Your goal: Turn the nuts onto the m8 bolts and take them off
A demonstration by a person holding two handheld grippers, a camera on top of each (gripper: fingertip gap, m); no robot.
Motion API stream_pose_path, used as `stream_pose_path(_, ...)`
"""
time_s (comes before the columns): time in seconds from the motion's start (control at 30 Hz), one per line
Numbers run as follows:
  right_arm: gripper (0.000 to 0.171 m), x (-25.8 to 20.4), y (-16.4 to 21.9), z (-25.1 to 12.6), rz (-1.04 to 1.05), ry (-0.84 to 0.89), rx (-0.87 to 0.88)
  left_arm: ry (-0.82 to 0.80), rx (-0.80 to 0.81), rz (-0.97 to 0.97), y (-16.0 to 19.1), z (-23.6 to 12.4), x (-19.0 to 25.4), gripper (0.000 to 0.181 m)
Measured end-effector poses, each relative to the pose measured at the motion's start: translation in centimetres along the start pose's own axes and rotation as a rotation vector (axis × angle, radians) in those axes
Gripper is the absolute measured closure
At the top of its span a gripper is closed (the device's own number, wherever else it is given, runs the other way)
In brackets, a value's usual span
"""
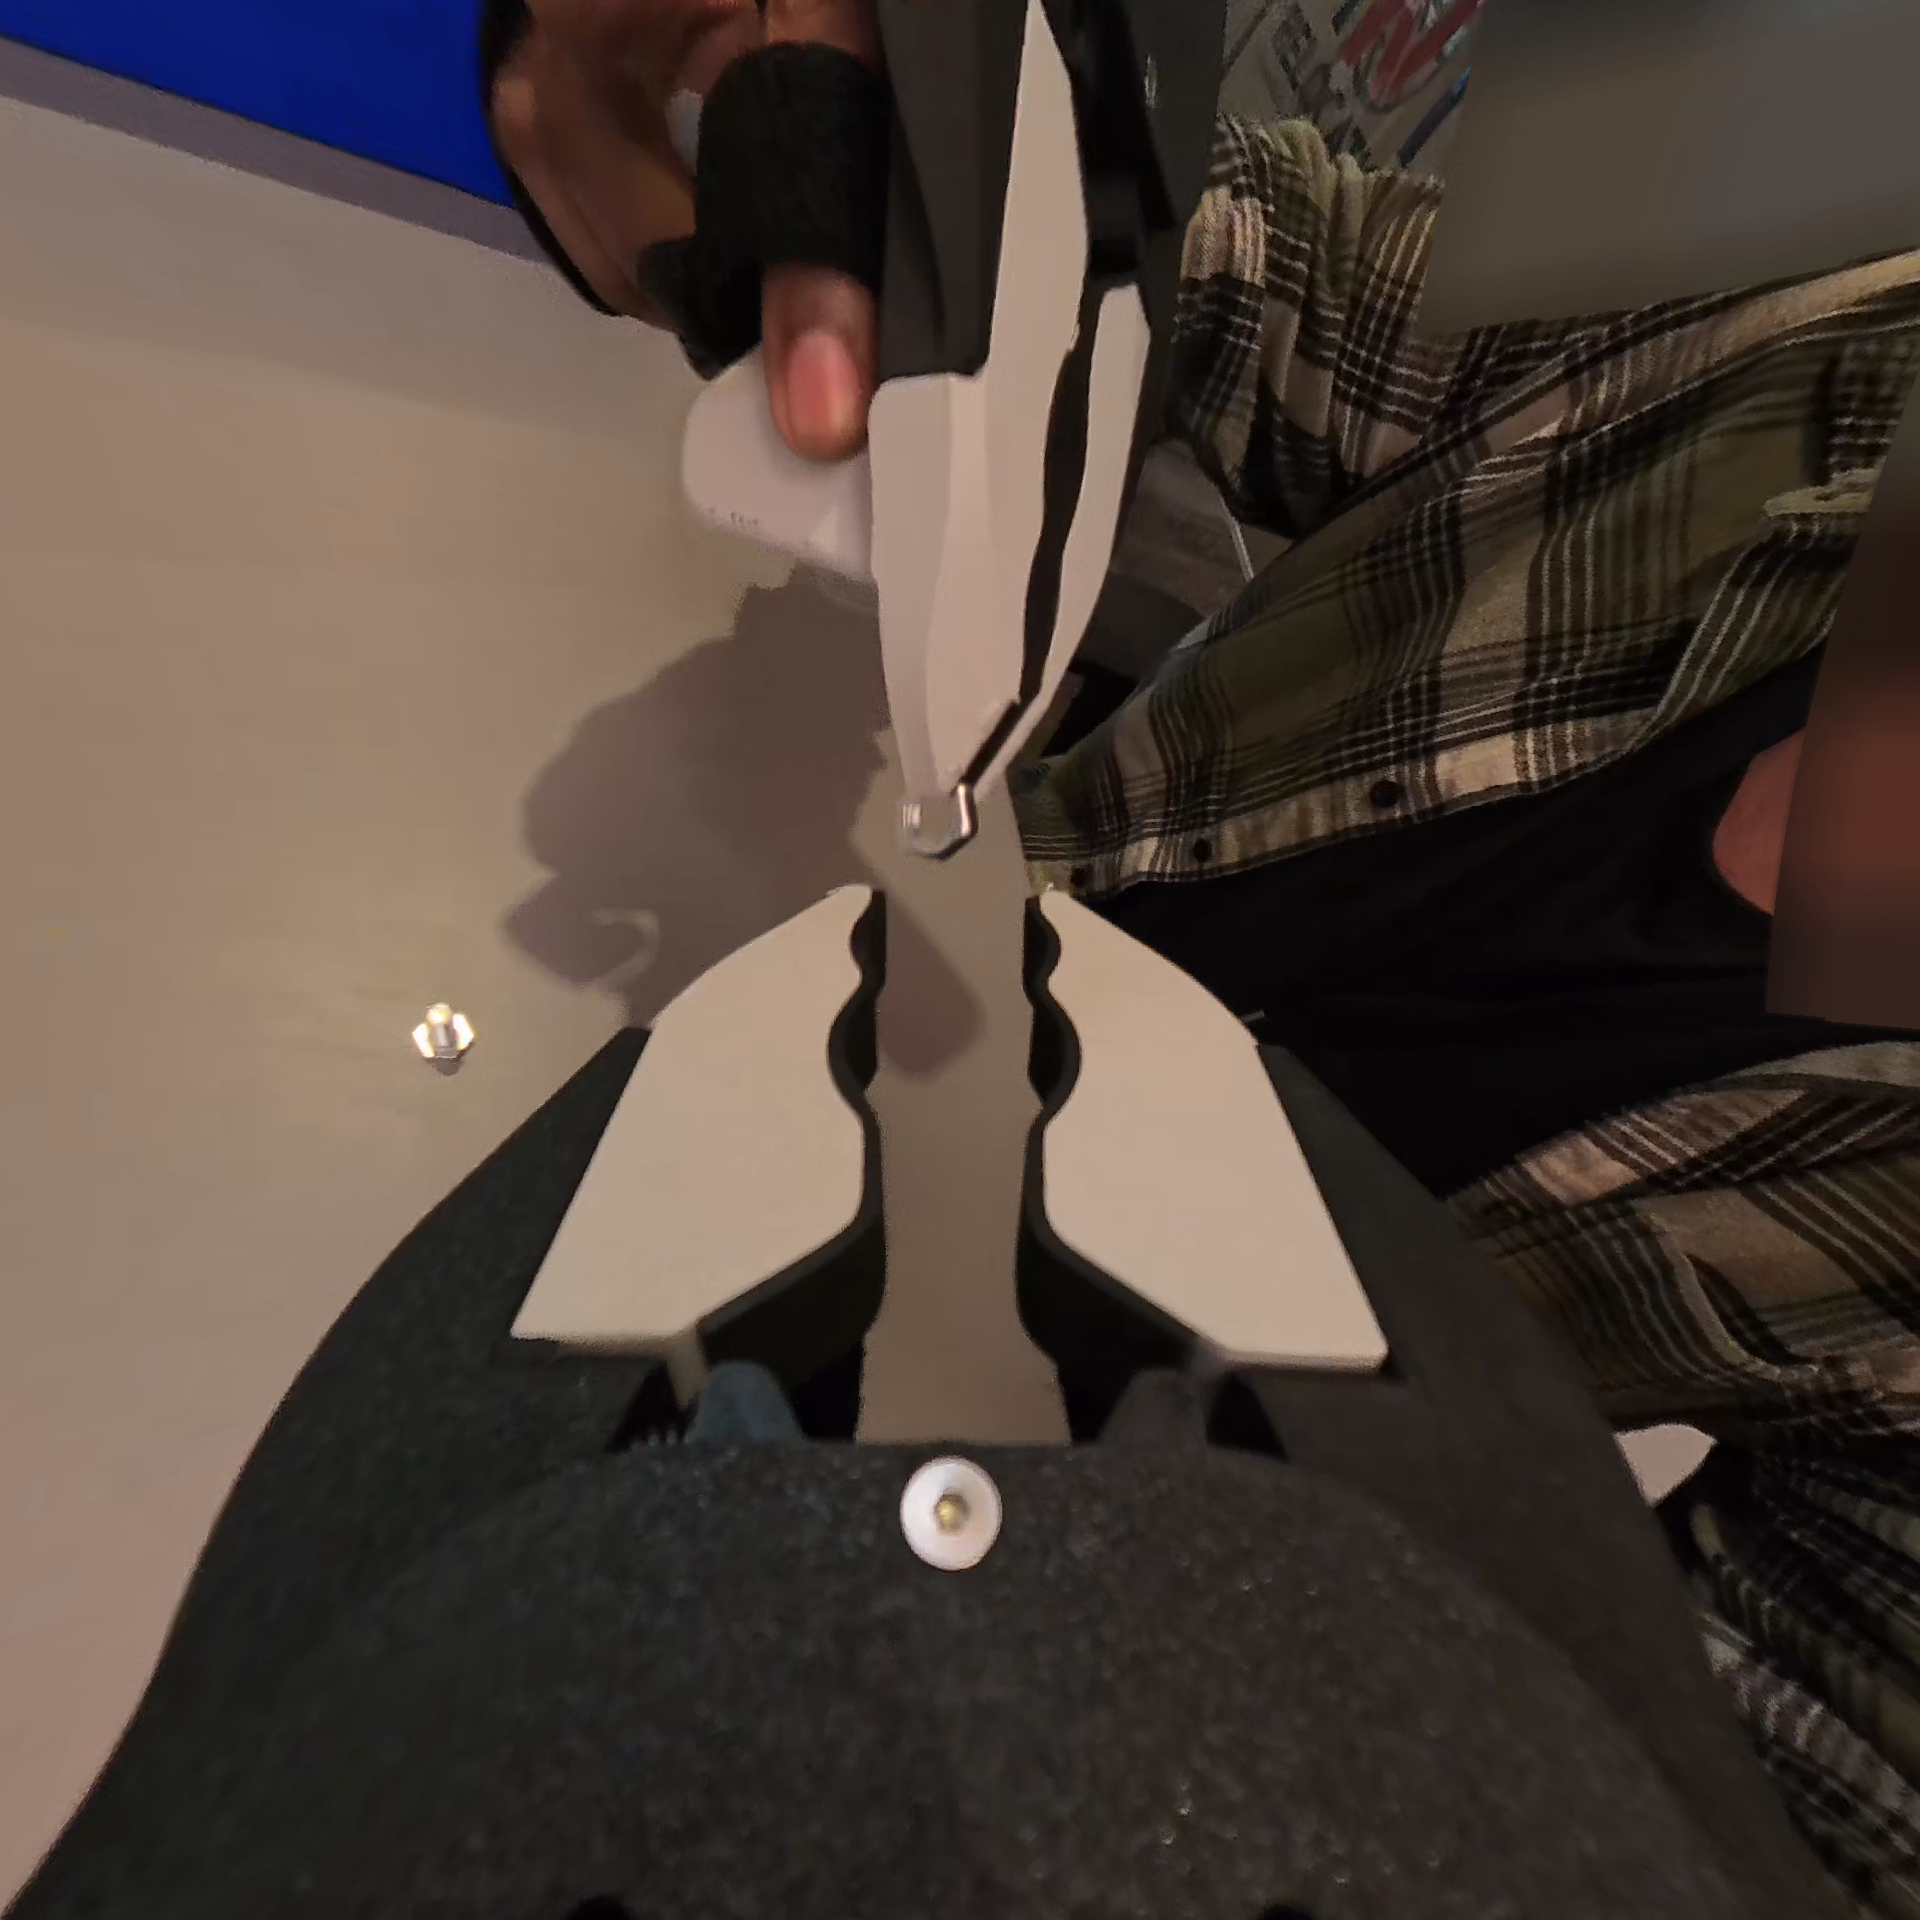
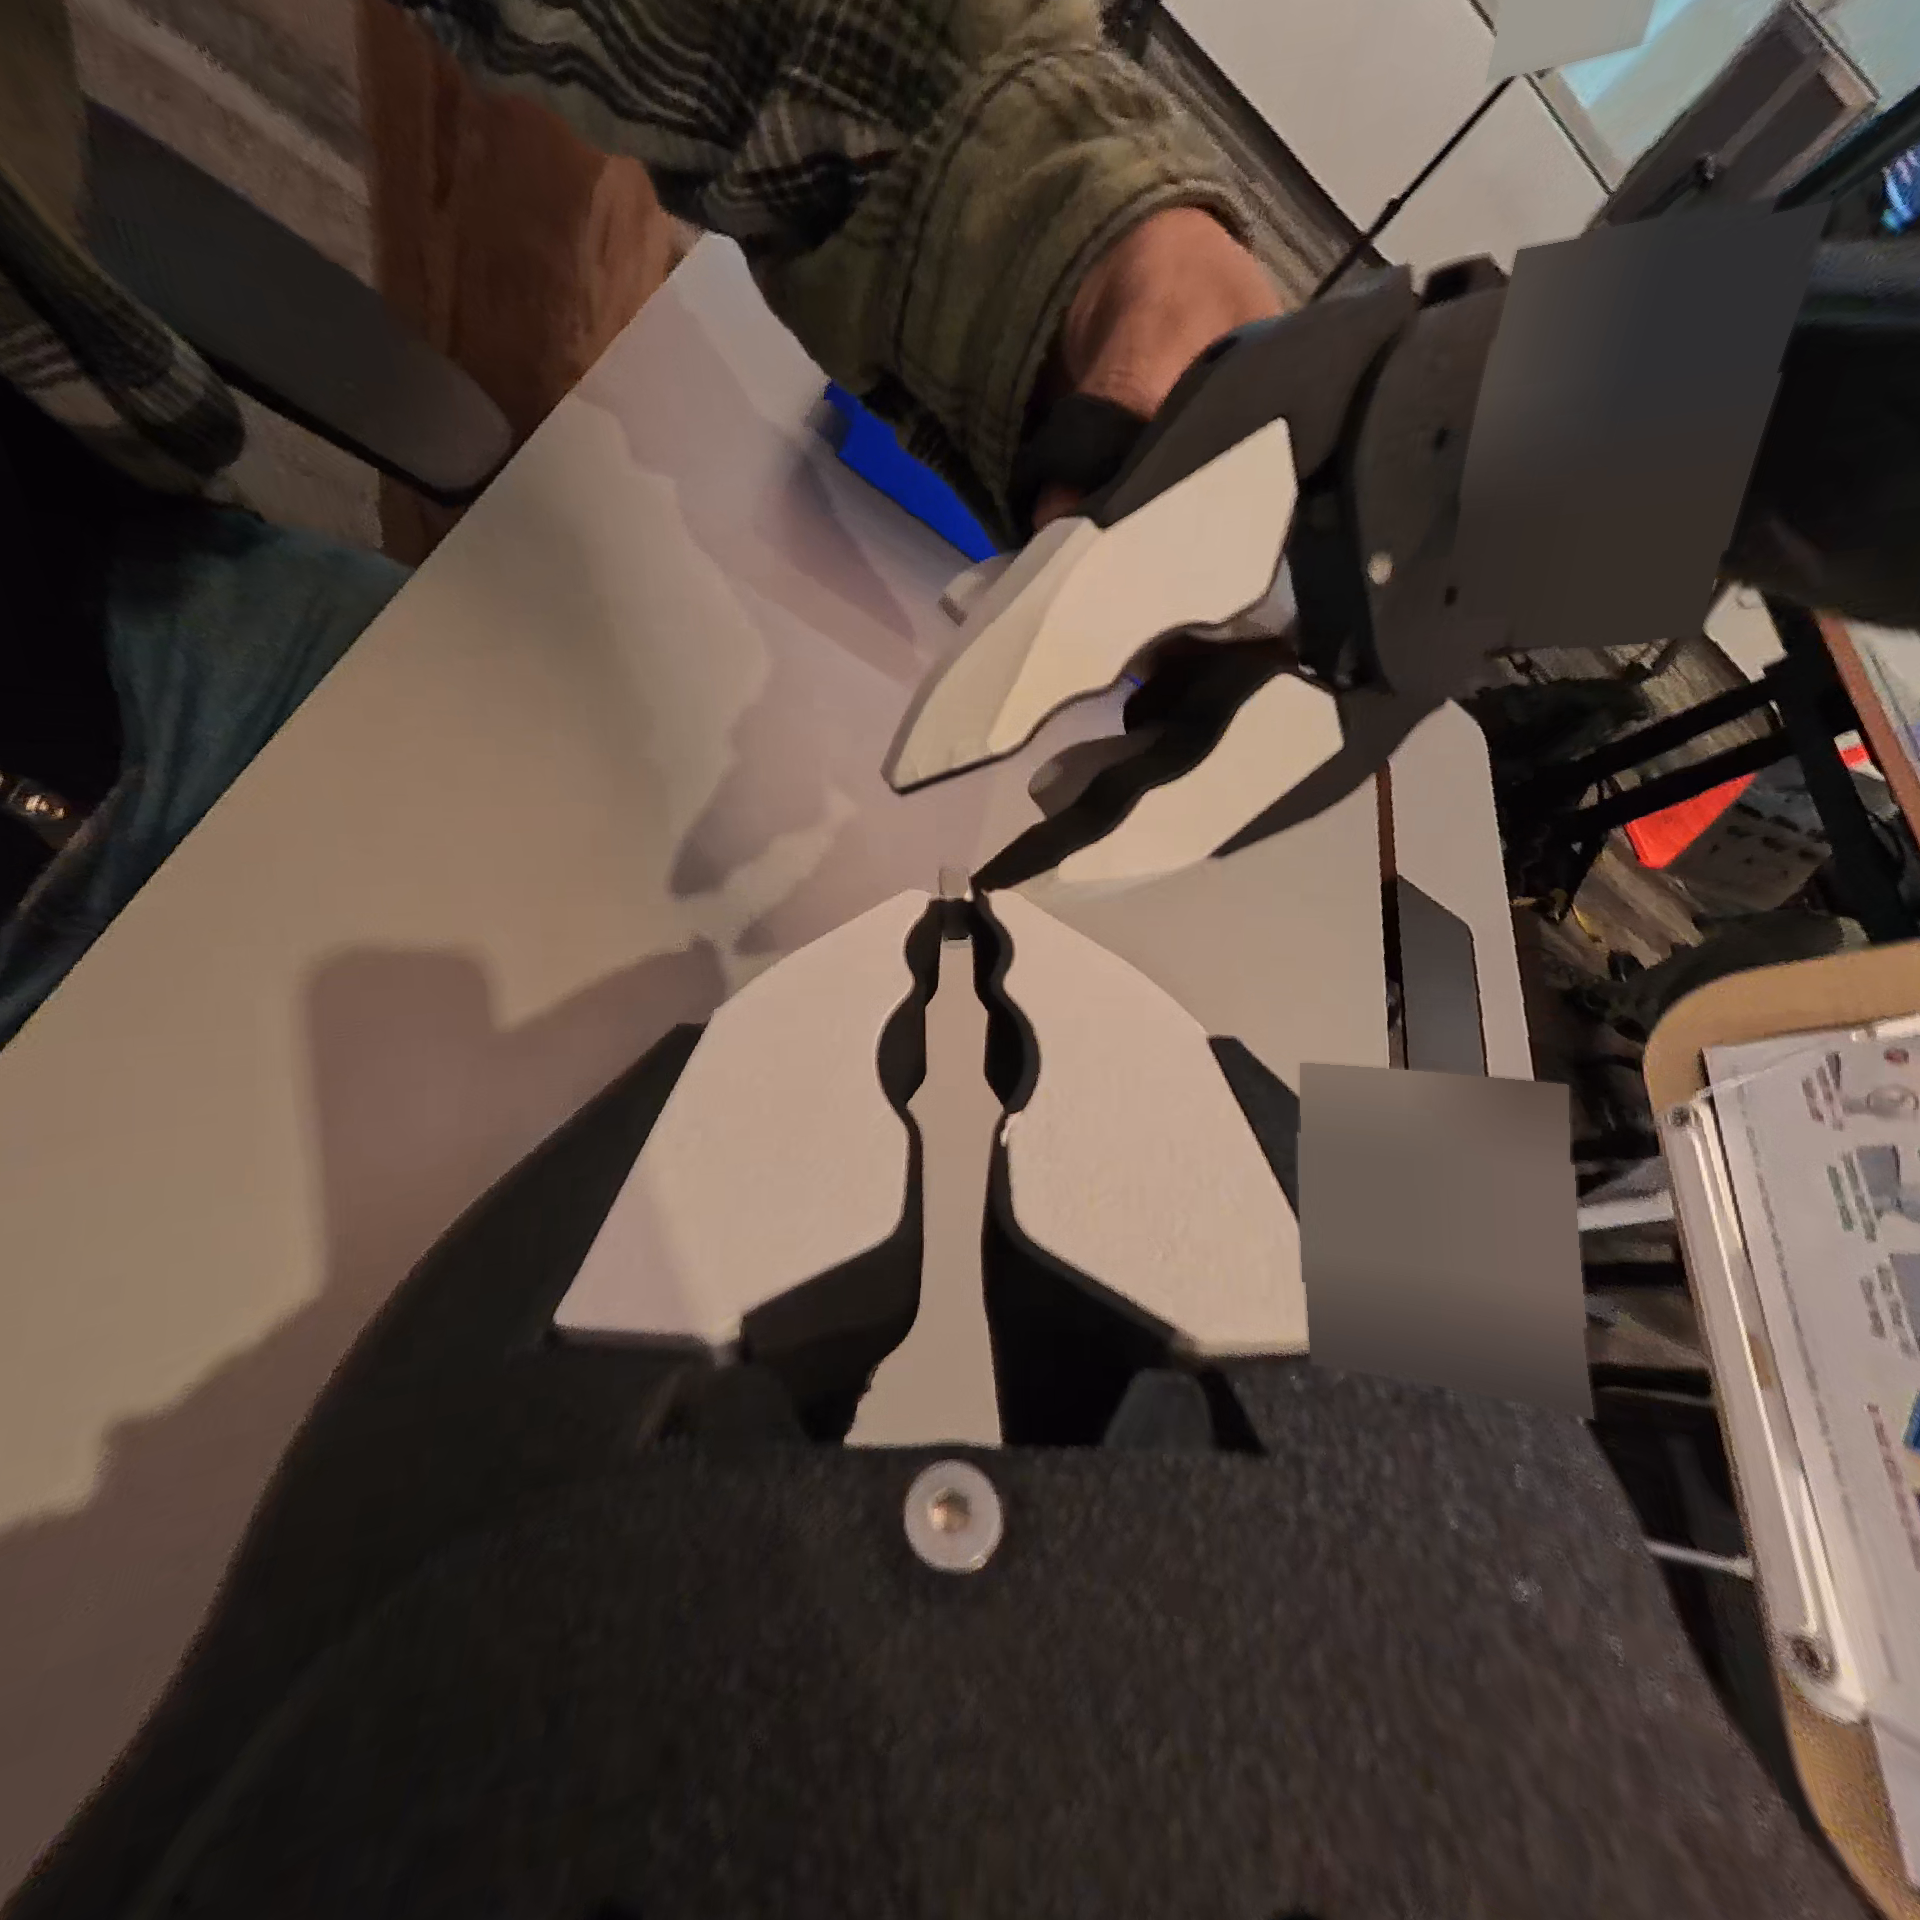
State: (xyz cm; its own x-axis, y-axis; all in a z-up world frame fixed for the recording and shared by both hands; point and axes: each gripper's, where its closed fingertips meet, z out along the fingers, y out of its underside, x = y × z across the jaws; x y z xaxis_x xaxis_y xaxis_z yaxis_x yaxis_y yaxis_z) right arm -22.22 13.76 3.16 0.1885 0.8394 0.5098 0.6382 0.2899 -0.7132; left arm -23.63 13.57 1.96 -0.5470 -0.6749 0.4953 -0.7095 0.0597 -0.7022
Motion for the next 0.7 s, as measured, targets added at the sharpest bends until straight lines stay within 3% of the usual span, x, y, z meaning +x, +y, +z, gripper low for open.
stream_pose_path(0.33, 0.166, -0.2, 3.7, -2.8, 0.221, 0.112, 0.013, -0.365, 0.062, 0.105, 2.9, 0.1, -7.0, 0.136)
stream_pose_path(0.47, 0.166, -0.9, 5.4, -3.0, 0.279, 0.127, 0.005, -0.398, 0.071, 0.13, 4.2, 1.4, -8.6, 0.126)
stream_pose_path(0.7, 0.166, -1.1, 7.0, -2.9, 0.323, 0.132, -0.009, -0.405, 0.136, 0.141, 3.6, 1.2, -8.3, 0.126)
